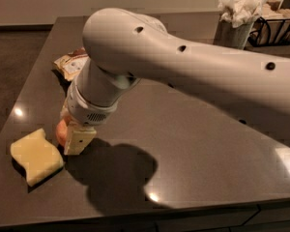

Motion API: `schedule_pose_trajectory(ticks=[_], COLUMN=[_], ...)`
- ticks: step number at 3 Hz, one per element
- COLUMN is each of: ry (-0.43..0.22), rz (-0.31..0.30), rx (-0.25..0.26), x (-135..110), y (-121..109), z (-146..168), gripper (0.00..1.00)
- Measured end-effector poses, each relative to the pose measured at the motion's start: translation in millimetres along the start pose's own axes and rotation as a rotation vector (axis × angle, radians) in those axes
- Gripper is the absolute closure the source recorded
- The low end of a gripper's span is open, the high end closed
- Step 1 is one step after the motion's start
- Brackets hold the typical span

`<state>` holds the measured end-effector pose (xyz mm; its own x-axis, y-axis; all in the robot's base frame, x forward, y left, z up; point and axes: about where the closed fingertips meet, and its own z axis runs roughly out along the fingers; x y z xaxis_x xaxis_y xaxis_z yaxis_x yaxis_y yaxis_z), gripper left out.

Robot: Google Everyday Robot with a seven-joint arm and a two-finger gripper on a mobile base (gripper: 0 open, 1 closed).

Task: Move apple near sponge

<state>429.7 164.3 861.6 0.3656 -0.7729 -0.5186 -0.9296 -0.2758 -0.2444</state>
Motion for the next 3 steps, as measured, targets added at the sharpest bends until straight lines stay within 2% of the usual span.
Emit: schedule_pose_trajectory(ticks=[1, 2, 3], ry=[0.002, 0.004, 0.004], rz=[-0.004, -0.008, -0.008], rx=[0.003, 0.006, 0.006], x=[-1.6, -3.3, -3.4], y=[0.9, 1.5, 1.5], z=[-1.4, -2.8, -2.8], gripper=[0.14, 0.0, 0.0])
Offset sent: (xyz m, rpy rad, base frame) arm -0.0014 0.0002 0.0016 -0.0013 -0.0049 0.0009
